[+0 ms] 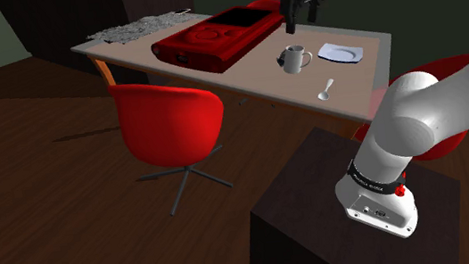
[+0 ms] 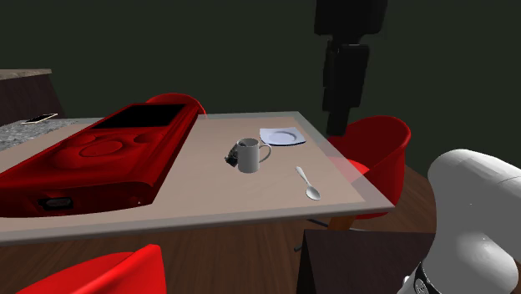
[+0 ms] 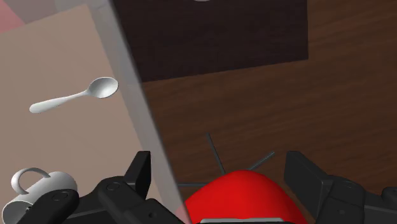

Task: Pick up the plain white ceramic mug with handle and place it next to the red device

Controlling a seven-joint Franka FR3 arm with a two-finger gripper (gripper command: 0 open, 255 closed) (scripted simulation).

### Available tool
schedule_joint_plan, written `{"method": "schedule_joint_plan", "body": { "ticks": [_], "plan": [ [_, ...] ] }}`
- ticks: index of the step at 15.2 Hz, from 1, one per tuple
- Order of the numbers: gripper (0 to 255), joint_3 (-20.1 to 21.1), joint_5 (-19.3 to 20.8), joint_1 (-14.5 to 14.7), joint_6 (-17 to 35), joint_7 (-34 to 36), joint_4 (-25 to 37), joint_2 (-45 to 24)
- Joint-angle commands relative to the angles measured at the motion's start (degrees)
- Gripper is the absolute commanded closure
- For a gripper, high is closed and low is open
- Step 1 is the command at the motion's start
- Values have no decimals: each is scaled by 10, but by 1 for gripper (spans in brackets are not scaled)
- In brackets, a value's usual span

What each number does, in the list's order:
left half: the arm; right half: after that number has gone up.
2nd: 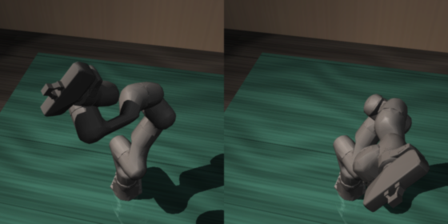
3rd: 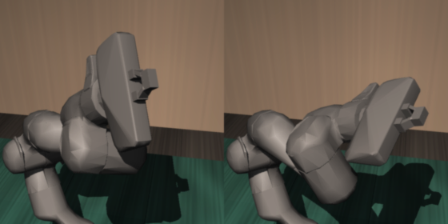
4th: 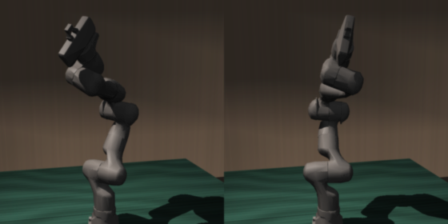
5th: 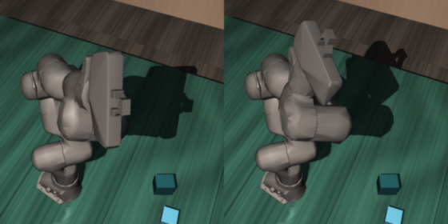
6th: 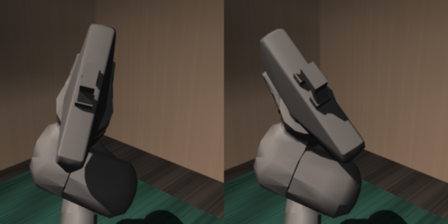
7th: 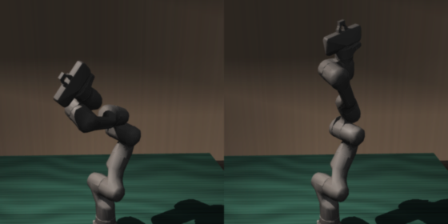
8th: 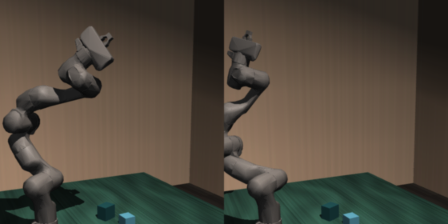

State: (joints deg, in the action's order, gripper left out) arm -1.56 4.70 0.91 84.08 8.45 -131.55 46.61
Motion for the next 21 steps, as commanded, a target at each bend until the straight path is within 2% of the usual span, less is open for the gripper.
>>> {"method": "schedule_joint_plan", "body": {
  "ticks": [1, 12, 21],
  "plan": [
    [0, 0, 0, 0, 0, 0, 0, 0],
    [0, -104, 47, -44, 156, -49, -3, -129],
    [0, -188, 39, -66, 267, -98, 51, -276]
  ]
}}
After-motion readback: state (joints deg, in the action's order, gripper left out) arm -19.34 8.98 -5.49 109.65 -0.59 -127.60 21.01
